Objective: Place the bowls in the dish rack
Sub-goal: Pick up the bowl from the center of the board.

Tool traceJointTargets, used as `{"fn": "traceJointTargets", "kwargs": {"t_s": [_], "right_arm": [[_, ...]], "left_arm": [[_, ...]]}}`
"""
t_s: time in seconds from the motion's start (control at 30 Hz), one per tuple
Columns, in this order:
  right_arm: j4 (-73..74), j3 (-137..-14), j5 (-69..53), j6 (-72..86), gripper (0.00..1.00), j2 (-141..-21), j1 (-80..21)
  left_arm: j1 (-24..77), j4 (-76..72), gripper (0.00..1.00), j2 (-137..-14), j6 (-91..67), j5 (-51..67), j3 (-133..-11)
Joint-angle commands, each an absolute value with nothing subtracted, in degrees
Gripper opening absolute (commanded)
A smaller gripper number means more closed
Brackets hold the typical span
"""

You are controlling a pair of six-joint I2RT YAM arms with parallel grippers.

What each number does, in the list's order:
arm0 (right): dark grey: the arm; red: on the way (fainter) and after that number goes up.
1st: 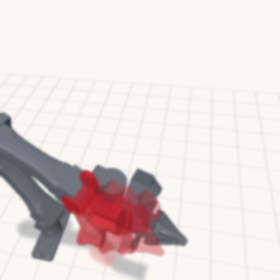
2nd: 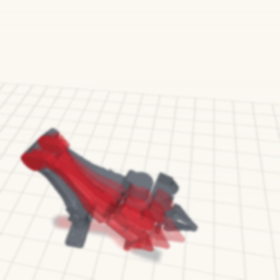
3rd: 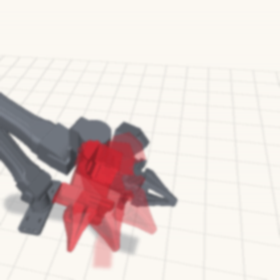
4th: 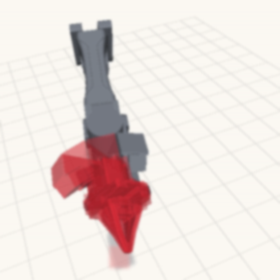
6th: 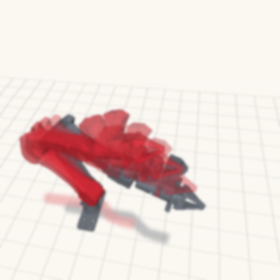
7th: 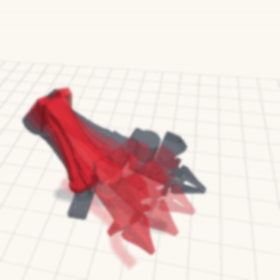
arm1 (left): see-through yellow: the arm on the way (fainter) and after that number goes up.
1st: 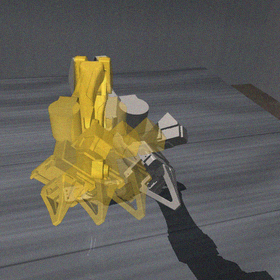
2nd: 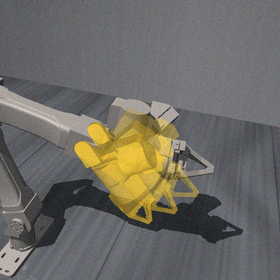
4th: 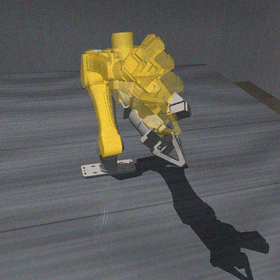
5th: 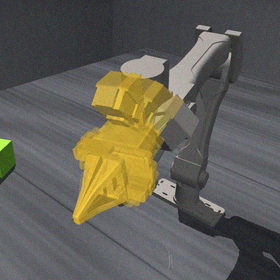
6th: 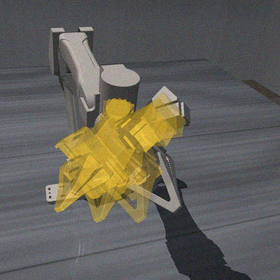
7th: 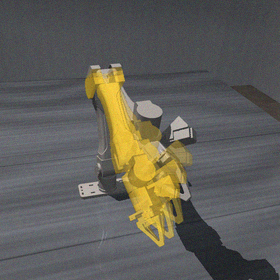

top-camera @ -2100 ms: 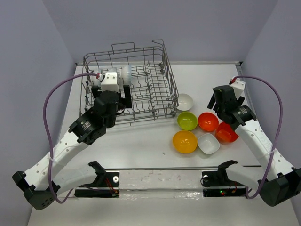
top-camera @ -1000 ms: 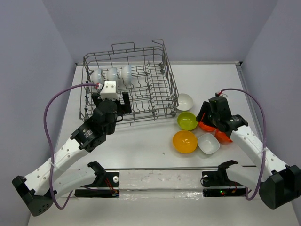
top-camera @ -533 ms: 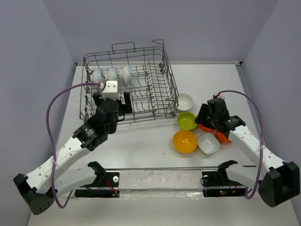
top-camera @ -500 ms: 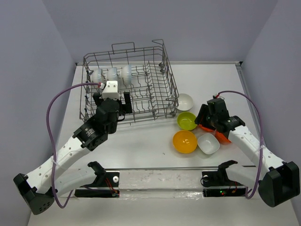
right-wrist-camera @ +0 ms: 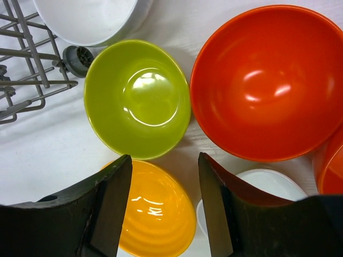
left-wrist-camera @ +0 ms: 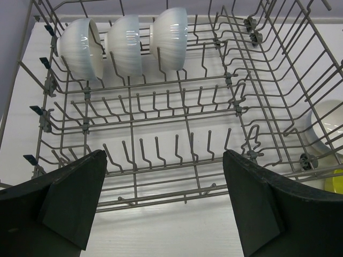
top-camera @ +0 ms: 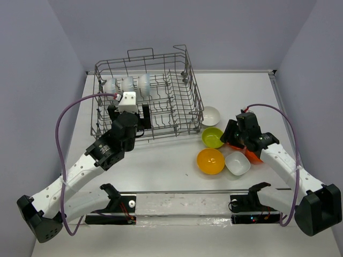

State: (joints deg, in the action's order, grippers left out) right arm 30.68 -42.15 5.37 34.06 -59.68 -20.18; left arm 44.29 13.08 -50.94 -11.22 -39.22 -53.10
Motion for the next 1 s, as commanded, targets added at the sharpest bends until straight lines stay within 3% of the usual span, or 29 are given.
{"fn": "traceJointTargets", "kwargs": {"t_s": [0.0, 0.97], "right_arm": [[26.99, -42.36, 5.44, 33.49, 0.58, -59.33, -19.95], [27.95, -40.08, 4.83, 32.70, 0.57, -58.18, -19.95]], "left_arm": [[44.56, 11.16, 0.99, -51.15, -11.25, -41.04, -52.91], [44.56, 11.60, 0.99, -51.06, -11.34, -41.75, -53.00]]}}
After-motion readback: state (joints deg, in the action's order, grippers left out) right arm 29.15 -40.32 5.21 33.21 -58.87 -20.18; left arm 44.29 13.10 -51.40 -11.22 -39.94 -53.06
